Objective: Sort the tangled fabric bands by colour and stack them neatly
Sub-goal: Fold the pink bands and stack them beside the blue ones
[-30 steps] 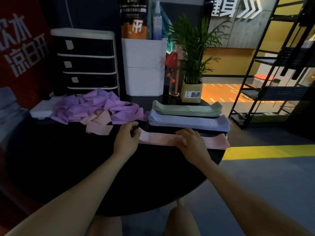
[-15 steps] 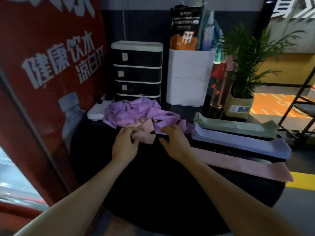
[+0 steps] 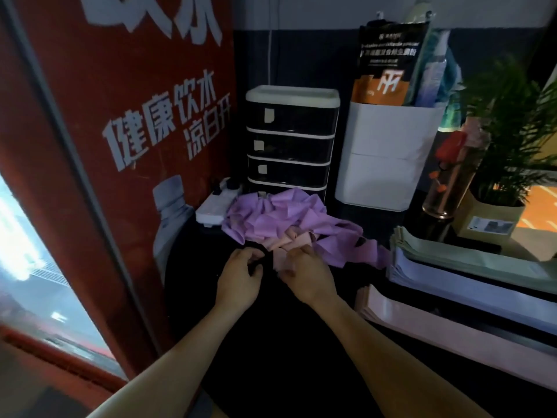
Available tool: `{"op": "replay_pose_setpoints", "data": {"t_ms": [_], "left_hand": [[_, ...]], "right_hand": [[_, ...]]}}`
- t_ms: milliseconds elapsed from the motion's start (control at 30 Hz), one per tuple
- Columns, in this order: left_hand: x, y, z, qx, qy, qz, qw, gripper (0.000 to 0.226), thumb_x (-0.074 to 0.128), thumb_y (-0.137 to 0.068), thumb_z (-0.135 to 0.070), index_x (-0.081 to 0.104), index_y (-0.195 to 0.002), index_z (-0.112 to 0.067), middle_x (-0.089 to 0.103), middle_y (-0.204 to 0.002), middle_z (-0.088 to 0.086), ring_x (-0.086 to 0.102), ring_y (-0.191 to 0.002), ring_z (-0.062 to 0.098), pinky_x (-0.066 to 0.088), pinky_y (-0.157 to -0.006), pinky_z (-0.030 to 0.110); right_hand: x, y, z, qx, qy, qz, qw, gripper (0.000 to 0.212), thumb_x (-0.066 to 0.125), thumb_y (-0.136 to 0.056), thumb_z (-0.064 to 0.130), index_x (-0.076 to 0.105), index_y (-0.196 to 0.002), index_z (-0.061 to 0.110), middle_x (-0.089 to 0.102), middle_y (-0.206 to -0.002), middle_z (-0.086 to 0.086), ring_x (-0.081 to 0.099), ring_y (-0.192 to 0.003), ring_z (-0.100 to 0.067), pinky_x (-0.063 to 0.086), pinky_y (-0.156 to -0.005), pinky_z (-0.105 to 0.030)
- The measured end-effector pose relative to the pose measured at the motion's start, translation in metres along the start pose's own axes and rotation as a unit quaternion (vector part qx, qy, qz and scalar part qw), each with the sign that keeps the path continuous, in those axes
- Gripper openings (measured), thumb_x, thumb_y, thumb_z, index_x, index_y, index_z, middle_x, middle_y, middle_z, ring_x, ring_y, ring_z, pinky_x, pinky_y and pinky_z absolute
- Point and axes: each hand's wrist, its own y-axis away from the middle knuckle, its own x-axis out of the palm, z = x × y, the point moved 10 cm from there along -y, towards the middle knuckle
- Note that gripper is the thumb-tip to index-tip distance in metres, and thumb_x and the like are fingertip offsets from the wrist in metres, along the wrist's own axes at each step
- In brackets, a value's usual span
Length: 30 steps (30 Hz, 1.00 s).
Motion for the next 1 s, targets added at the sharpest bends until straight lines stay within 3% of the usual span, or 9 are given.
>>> {"op": "replay_pose_setpoints", "data": {"t_ms": [100, 167, 267, 400, 500, 600, 700, 867, 1000], "left_hand": [[-0.001, -0.001, 0.003, -0.008, 0.016, 0.0, 1.0, 0.025, 0.059, -0.086, -0.002, 0.063, -0.108, -0.013, 0.053, -0.105, -0.005, 0.054, -0.097, 0.009, 0.037, -0.086, 0.016], [-0.001, -0.002, 0.003, -0.012, 0.032, 0.004, 0.999, 0.026, 0.059, -0.085, -0.002, 0.062, -0.108, -0.014, 0.055, -0.107, -0.004, 0.055, -0.099, 0.01, 0.037, -0.086, 0.016], [0.008, -0.001, -0.006, 0.006, 0.077, 0.042, 0.996, 0.032, 0.062, -0.084, -0.003, 0.059, -0.112, -0.018, 0.058, -0.112, -0.004, 0.055, -0.106, 0.008, 0.037, -0.086, 0.011], [0.016, -0.001, -0.039, 0.077, 0.112, 0.081, 0.987, 0.042, 0.071, -0.079, -0.006, 0.054, -0.114, -0.022, 0.057, -0.118, -0.001, 0.055, -0.108, 0.006, 0.038, -0.088, 0.006], [0.007, -0.007, -0.063, 0.108, 0.123, 0.053, 0.985, 0.043, 0.074, -0.078, -0.012, 0.053, -0.115, -0.018, 0.053, -0.12, -0.002, 0.051, -0.103, -0.005, 0.038, -0.083, 0.002], [-0.004, -0.014, -0.083, 0.116, 0.141, 0.025, 0.983, 0.039, 0.072, -0.081, -0.017, 0.052, -0.112, -0.025, 0.048, -0.123, -0.004, 0.05, -0.103, -0.003, 0.041, -0.078, 0.005], [-0.015, -0.018, -0.106, 0.154, 0.161, -0.008, 0.975, 0.038, 0.071, -0.081, -0.01, 0.054, -0.114, -0.018, 0.048, -0.119, 0.0, 0.05, -0.102, -0.001, 0.038, -0.079, 0.0], [-0.025, -0.026, -0.131, 0.181, 0.181, -0.041, 0.966, 0.036, 0.072, -0.081, -0.019, 0.054, -0.113, -0.022, 0.05, -0.113, -0.004, 0.052, -0.104, 0.005, 0.042, -0.089, 0.012], [-0.035, -0.034, -0.153, 0.216, 0.187, -0.051, 0.957, 0.026, 0.066, -0.086, -0.016, 0.055, -0.11, -0.017, 0.053, -0.11, -0.003, 0.057, -0.1, 0.005, 0.045, -0.084, 0.014]], "right_hand": [[0.004, -0.001, 0.0, -0.012, 0.03, -0.001, 0.999, 0.022, 0.052, -0.089, 0.024, 0.065, -0.101, 0.01, 0.061, -0.106, -0.009, 0.058, -0.097, -0.027, 0.046, -0.072, -0.029], [-0.004, -0.001, 0.0, -0.005, 0.021, -0.017, 1.0, 0.022, 0.047, -0.093, 0.017, 0.065, -0.096, 0.007, 0.066, -0.099, -0.01, 0.061, -0.09, -0.027, 0.037, -0.063, -0.026], [-0.02, -0.003, 0.006, -0.019, -0.039, -0.037, 0.998, 0.02, 0.048, -0.091, 0.013, 0.066, -0.088, 0.005, 0.067, -0.089, -0.012, 0.062, -0.083, -0.028, 0.036, -0.059, -0.027], [-0.047, -0.003, 0.025, -0.077, -0.072, -0.06, 0.993, 0.019, 0.05, -0.09, 0.013, 0.069, -0.09, 0.012, 0.067, -0.091, -0.005, 0.061, -0.083, -0.022, 0.044, -0.063, -0.03], [-0.073, -0.002, 0.032, -0.093, -0.087, -0.075, 0.989, 0.019, 0.052, -0.091, 0.014, 0.071, -0.09, 0.013, 0.07, -0.085, -0.003, 0.061, -0.075, -0.017, 0.048, -0.065, -0.032], [-0.102, -0.001, 0.04, -0.108, -0.087, -0.091, 0.986, 0.018, 0.054, -0.091, 0.016, 0.071, -0.088, 0.012, 0.069, -0.079, -0.004, 0.06, -0.069, -0.016, 0.049, -0.066, -0.033], [-0.132, -0.001, 0.045, -0.121, -0.096, -0.111, 0.982, 0.016, 0.056, -0.088, 0.016, 0.072, -0.09, 0.013, 0.07, -0.086, -0.004, 0.06, -0.075, -0.015, 0.05, -0.071, -0.032], [-0.167, -0.005, 0.054, -0.14, -0.087, -0.135, 0.977, 0.013, 0.058, -0.084, 0.014, 0.071, -0.089, 0.013, 0.069, -0.089, -0.001, 0.058, -0.076, -0.01, 0.048, -0.073, -0.028], [-0.191, -0.003, 0.065, -0.158, -0.105, -0.167, 0.968, 0.012, 0.058, -0.086, 0.012, 0.07, -0.087, 0.009, 0.069, -0.083, -0.004, 0.058, -0.072, -0.014, 0.044, -0.067, -0.024]]}}
